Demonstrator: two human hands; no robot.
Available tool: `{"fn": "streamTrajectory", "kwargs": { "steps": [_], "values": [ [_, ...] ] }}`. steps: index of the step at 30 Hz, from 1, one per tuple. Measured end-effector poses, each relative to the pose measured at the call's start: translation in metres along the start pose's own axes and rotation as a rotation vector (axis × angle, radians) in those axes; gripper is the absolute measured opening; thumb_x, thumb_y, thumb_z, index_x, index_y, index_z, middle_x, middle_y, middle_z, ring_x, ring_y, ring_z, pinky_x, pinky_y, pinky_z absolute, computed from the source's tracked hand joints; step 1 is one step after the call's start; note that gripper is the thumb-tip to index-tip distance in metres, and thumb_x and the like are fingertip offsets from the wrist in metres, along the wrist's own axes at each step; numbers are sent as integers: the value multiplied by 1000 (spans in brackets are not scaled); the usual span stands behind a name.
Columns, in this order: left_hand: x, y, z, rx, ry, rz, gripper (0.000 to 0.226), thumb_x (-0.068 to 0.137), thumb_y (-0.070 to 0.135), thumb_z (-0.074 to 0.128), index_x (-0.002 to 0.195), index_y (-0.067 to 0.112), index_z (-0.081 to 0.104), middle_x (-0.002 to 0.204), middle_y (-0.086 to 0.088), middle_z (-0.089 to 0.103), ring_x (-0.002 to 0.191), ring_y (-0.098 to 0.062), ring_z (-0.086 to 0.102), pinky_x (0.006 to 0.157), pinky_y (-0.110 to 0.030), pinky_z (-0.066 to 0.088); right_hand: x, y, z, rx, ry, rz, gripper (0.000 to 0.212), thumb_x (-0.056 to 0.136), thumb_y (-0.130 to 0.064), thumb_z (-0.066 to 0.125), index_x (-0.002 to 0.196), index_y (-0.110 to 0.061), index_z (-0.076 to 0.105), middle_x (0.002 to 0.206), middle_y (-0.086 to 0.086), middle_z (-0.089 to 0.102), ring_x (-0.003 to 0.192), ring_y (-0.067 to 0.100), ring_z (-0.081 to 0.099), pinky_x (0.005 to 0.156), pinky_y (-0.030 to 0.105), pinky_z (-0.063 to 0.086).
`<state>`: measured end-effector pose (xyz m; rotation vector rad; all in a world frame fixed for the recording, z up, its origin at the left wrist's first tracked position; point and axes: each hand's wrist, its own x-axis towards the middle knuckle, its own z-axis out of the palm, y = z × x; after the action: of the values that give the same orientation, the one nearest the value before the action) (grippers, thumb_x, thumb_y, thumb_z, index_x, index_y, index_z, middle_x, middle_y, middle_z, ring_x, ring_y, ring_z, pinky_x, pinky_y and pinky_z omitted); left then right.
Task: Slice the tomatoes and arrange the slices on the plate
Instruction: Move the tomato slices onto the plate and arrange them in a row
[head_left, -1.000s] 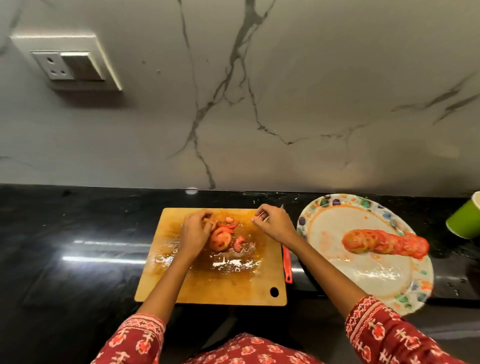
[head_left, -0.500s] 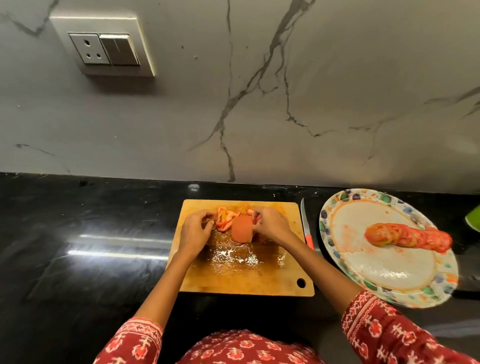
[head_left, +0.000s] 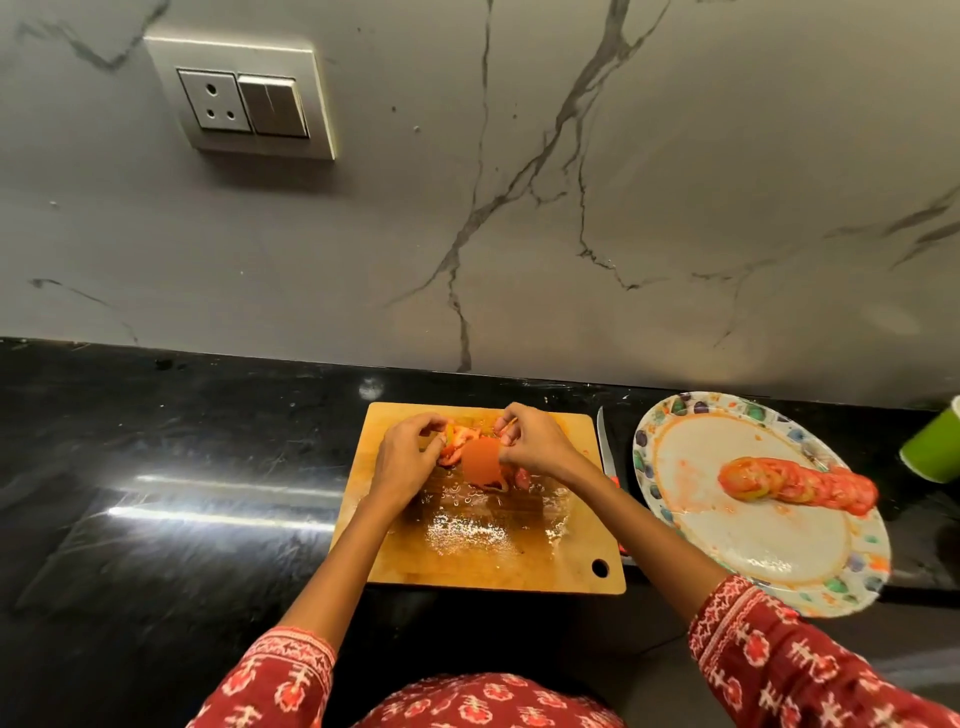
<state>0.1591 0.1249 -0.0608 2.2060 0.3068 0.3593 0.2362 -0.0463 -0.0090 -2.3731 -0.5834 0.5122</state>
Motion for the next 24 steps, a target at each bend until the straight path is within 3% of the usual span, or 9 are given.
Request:
{"fn": "streamTrajectory", "kwargs": {
  "steps": [5,13,18,24],
  "values": [
    [-2,13,-4,-67,-70,84,29,83,18,67,111,16,65,102,3,65,92,-5,57,75,-10,45,3,-5,-11,-36,10,-135,11,80,-10,72,88,-13,67,88,3,64,83,11,60,79,29,54],
    [-7,19,-5,-88,-55,120,27,80,13,70,106,17,67,99,7,64,87,-1,56,73,-10,47,4,-17,-3,-64,-42,-187,6,83,-9,68,86,-14,64,92,5,65,85,13,60,73,22,50],
    [-8,18,-6,-81,-13,155,22,78,13,72,99,17,70,96,4,67,87,-8,60,74,-19,51,6,-20,1,-97,1,-207,7,83,-13,68,90,-11,69,98,6,66,91,10,56,82,26,49],
    [-8,19,-6,-60,-71,147,17,80,15,70,96,15,69,94,0,68,83,-5,61,73,-15,51,7,-18,0,-92,-61,-228,9,86,-10,62,95,-8,63,101,10,63,89,14,56,76,23,49]
  ]
}}
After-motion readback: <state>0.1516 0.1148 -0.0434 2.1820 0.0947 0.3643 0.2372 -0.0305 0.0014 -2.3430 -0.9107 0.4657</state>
